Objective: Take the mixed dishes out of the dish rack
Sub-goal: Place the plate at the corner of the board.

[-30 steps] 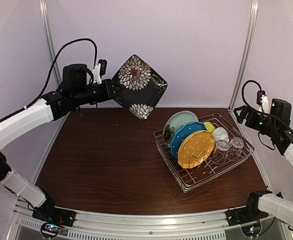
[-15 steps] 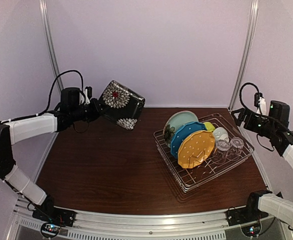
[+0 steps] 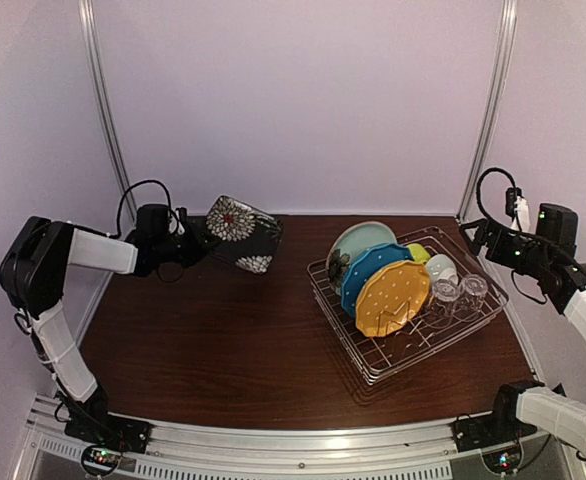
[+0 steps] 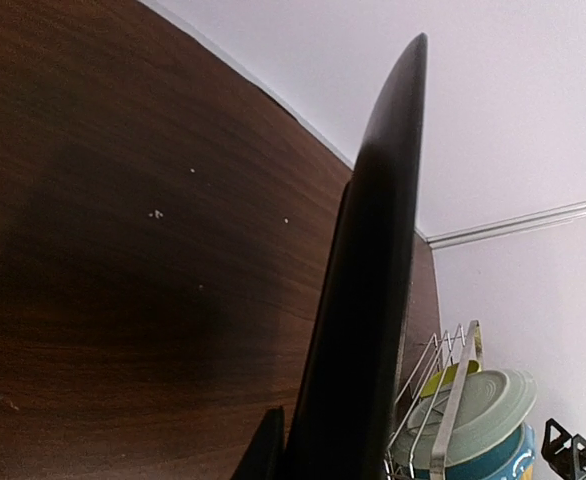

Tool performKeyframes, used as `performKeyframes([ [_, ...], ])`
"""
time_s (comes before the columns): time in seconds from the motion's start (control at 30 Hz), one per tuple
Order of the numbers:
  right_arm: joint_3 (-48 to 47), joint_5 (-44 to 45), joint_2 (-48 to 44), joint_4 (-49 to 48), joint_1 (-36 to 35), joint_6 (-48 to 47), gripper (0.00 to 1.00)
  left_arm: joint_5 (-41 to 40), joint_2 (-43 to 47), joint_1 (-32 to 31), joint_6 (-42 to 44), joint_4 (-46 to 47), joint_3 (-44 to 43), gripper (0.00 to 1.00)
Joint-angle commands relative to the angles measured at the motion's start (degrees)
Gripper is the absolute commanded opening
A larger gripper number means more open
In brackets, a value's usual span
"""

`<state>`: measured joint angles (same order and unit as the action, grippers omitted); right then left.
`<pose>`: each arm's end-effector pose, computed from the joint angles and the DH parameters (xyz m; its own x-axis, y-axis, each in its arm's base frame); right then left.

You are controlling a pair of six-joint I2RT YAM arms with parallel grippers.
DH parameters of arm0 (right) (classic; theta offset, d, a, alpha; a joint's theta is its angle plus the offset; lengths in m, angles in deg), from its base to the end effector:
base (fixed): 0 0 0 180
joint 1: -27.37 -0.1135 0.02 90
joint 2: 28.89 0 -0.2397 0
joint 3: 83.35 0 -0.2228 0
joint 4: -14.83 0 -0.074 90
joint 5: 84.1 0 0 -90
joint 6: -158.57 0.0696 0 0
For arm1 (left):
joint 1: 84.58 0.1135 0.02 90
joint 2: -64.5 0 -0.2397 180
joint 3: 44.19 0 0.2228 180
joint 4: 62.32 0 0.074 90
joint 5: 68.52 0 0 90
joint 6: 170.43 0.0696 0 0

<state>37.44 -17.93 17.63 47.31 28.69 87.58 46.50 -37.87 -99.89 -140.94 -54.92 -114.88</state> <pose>0.2025 0.0235 0.2898 -0.4370 0.3081 -0.8451 -0.2292 0.8704 0.4358 0.3644 -0.1303 0.1743 -0.7272 -0.6187 -0.2974 -0.0444 0.4746 -0.8791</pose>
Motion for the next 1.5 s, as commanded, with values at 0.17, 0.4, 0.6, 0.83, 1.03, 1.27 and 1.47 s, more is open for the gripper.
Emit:
performKeyframes([
  [0.17,0.5,-1.2,0.4,-1.3,0.3,0.9,1.00,6.0,-10.1,2.9,-7.5,20.3,-3.7,0.00],
  [0.4,0.5,-0.8,0.4,-0.8,0.3,0.7,1.00,5.5,-15.6,3.0,-8.3,19.9,-5.7,0.00],
  [0.6,0.6,-1.0,1.1,-1.6,0.3,1.1,1.00,4.2,-17.5,3.0,-7.9,17.4,-6.7,0.00],
  [0.83,0.4,-0.9,1.5,-1.9,0.3,1.2,1.00,2.6,-18.2,3.0,-6.4,12.7,-7.8,0.17],
  [1.03,0.4,-0.7,1.2,-1.6,0.3,1.3,1.00,1.0,-18.3,3.0,-4.6,8.3,-8.3,0.33],
  [1.27,0.2,-0.7,0.9,-1.4,0.3,1.5,1.00,-0.2,-18.1,3.0,-3.1,4.7,-8.7,0.45],
  [1.47,0.1,-0.6,0.4,-1.2,0.3,1.7,1.00,-2.5,-16.8,3.0,-0.6,0.3,-8.6,0.55],
])
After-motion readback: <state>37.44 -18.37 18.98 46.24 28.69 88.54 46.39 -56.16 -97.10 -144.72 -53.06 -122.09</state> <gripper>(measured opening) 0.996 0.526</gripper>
